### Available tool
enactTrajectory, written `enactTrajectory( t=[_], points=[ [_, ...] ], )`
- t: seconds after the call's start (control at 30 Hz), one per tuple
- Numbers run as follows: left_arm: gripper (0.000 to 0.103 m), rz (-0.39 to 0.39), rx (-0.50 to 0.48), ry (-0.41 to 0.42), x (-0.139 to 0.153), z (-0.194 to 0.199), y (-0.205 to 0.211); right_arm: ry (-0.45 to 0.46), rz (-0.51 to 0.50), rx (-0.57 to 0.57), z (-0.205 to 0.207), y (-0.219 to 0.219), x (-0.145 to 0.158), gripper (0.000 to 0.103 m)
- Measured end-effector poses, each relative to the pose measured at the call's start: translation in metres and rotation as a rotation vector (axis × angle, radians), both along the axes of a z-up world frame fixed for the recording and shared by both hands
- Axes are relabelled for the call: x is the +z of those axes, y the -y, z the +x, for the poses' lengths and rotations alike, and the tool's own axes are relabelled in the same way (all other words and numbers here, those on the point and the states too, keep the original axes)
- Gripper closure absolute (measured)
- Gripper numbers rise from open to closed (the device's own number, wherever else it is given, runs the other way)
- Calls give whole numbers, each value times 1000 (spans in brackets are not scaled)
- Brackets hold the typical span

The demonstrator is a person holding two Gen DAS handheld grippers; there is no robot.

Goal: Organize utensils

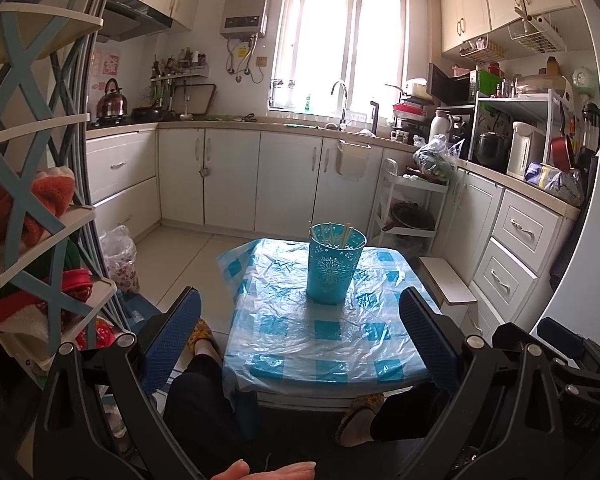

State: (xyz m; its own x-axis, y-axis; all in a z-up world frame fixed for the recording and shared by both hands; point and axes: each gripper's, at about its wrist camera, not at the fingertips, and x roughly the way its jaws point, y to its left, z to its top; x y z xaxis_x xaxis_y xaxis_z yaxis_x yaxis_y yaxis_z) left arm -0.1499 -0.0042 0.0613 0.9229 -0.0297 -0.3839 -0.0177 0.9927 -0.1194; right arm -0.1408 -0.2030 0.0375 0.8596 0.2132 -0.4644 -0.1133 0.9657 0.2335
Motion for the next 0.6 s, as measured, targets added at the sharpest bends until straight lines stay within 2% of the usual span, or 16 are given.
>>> enactTrajectory(
  t=[0.6],
  points=[
    [8, 3, 10, -1, -1, -1, -2, -2, -1, 3, 1, 1, -1, 7]
  ],
)
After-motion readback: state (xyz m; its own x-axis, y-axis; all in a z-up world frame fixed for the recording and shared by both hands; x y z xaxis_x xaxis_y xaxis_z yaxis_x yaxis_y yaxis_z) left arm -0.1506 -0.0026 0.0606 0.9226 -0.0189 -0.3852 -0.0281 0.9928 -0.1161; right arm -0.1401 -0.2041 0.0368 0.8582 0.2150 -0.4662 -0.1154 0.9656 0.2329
